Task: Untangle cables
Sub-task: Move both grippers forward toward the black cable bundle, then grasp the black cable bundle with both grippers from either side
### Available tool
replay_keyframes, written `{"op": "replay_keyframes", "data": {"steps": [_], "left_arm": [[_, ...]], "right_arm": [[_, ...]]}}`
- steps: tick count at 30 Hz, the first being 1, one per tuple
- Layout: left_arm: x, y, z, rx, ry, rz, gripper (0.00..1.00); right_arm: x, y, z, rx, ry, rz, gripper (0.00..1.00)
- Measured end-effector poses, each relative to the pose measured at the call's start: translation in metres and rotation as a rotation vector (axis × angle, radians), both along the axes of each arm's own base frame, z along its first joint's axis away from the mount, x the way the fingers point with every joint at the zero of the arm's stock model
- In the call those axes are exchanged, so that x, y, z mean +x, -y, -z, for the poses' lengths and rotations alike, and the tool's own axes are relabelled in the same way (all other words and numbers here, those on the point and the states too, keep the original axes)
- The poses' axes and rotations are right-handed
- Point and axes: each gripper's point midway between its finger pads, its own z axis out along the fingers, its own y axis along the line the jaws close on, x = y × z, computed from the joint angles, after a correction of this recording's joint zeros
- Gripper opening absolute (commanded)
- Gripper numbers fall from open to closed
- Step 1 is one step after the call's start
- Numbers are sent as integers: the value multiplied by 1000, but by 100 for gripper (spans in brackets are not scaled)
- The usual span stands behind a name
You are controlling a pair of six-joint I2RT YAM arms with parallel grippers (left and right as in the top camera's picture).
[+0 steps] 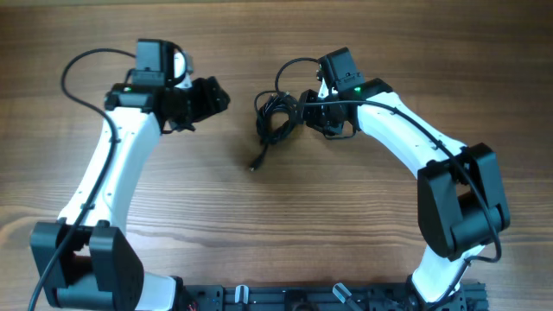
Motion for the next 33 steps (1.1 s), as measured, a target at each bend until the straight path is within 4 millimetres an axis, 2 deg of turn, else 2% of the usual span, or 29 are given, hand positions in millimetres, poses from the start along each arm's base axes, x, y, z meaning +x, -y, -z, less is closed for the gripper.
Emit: {"op": "replay_keyframes", "data": {"steps": [2,6,9,15,18,24,30,33], "left_arm": [[1,11,2,3,8,24,77],[0,42,19,10,-15,96,76],[-3,62,34,18,-37,146,75],[-3,85,58,43,-47,220,73],[-2,97,67,68,-21,299,71],[-5,118,79,101,20,430,68],[-7,124,101,120,0,480,56],[-6,124,109,126,-8,485,43]], "right_arm": [[2,0,0,3,4,5,53],[4,8,1,-1,-6,23,53],[7,28,3,-10,-29,57,54],[19,60,-4,67,-9,9,59],[14,72,-4,87,-16,-38,59],[0,72,-2,82,-31,-125,61],[-2,72,-1,76,-28,-146,63],[-3,72,-1,74,-28,-152,63]]}}
